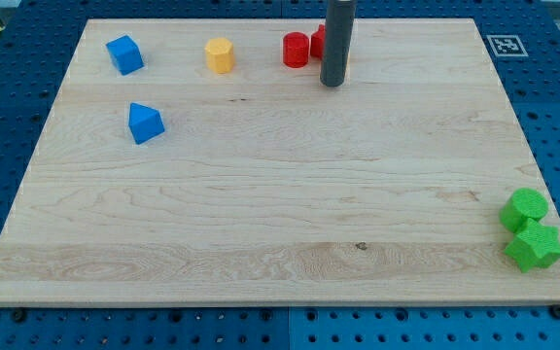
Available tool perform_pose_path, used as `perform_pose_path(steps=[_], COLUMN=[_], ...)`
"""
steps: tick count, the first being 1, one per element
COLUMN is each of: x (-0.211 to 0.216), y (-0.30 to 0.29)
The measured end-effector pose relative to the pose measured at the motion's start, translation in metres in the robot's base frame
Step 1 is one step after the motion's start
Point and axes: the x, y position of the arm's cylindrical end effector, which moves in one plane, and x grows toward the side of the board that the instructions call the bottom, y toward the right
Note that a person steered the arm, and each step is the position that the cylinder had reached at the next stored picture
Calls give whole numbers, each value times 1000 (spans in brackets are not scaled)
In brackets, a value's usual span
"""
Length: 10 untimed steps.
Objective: Place the arm towards the bottom left of the yellow hexagon
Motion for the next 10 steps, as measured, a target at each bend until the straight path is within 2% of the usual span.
perform_pose_path(steps=[4,5,9,10], x=[3,25,36,36], y=[6,-14,-160,-163])
